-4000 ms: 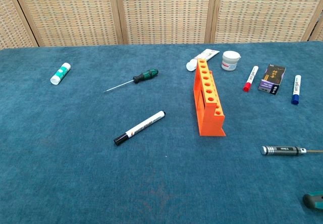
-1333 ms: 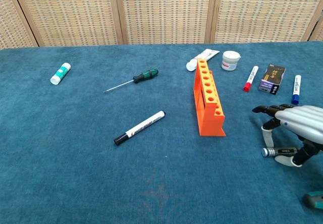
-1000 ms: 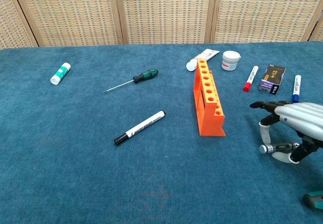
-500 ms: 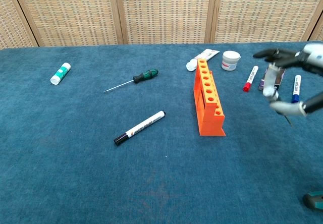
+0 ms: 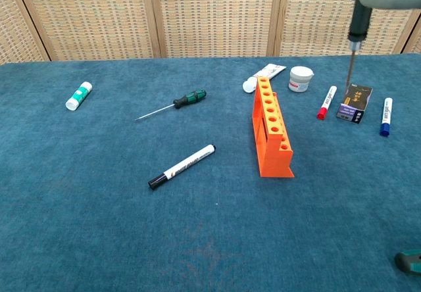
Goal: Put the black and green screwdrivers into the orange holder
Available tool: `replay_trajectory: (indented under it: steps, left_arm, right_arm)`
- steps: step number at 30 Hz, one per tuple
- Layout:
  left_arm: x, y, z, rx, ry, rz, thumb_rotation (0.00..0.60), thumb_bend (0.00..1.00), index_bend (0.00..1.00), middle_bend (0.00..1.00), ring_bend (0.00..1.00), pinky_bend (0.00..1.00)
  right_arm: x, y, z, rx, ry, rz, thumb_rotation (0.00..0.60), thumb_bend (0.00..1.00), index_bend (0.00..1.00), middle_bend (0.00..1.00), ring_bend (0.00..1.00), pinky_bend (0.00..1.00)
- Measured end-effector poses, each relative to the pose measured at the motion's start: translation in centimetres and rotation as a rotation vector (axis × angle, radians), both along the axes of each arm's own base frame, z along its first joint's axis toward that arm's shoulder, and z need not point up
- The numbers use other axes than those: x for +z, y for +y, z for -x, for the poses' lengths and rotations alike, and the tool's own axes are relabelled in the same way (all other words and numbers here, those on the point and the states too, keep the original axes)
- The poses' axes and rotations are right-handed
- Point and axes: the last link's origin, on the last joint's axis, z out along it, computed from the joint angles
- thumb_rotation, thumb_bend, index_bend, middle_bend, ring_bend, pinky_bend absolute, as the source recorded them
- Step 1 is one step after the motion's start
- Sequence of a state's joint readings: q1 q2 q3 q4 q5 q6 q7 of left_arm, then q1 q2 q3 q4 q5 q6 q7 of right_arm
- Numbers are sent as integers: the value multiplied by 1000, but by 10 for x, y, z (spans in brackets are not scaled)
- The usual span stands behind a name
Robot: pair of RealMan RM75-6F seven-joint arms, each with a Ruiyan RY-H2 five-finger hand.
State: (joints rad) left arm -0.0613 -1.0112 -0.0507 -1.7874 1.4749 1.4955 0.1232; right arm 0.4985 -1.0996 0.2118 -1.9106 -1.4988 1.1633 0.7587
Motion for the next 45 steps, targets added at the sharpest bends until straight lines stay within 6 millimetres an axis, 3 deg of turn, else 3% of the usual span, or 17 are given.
replay_trajectory:
  steps: [7,14,23,45]
  left_arm:
    - [2,2,-1,10,-6,-3,600,0,0,0,0,0]
    - [1,4,0,21,2,1,600,0,0,0,0,0]
    - [0,6,1,31,4,3,600,0,0,0,0,0]
    - [-4,11,2,46,12,13,600,0,0,0,0,0]
  right_arm:
    - [-4,-19,-17,-52,-122,-69,600,434,630,85,0,0]
    - [-32,-34,-29,-106,-178,-179,600,434,632,86,0,0]
    - [-57,-42,-29,-125,-160,-201,600,434,634,87,0,0]
    - [-76,-54,-28,-137,-110,-182,600,434,636,87,0,0]
